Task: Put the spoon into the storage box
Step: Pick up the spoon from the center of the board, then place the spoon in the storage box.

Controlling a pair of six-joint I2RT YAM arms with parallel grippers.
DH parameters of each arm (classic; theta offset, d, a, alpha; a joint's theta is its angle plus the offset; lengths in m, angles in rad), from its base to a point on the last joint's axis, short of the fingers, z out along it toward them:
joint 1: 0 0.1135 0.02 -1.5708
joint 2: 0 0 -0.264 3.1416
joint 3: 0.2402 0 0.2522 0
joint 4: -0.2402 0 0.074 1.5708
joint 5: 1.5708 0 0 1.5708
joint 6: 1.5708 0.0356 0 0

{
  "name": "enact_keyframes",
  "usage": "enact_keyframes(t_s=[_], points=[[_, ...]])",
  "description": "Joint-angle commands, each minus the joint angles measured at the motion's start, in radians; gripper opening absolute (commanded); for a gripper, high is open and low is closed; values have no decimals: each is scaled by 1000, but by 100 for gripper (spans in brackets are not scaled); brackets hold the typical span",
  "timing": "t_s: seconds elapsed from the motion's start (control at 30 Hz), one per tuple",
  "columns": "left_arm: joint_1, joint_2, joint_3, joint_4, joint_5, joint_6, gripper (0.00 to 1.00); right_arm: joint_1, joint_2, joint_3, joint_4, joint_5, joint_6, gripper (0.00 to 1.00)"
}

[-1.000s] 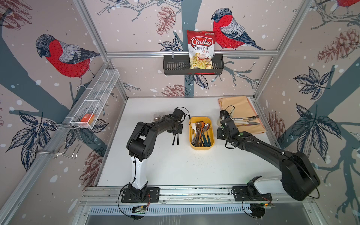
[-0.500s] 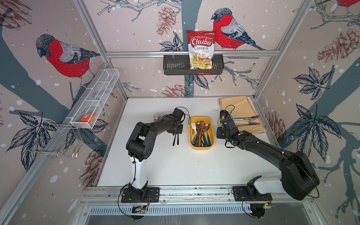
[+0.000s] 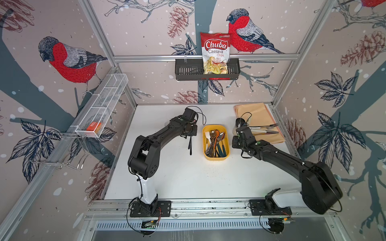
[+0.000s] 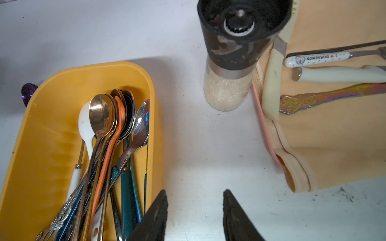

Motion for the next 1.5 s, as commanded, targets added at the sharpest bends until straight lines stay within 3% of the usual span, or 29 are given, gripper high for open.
enact_keyframes(t_s=[0.0, 0.4, 0.77, 1.47], points=[[-22, -29, 11, 52, 85, -103, 0, 1, 4, 4, -5, 14, 13, 45], [-114, 6, -5, 198, 155, -312, 0, 2, -21, -20, -9, 20, 21, 45], [-172, 109, 10, 212, 196, -358, 0, -2, -55, -51, -7, 23, 24, 45], [-172, 197, 27, 193, 261, -371, 1, -3, -96, -90, -10, 15, 32, 45]])
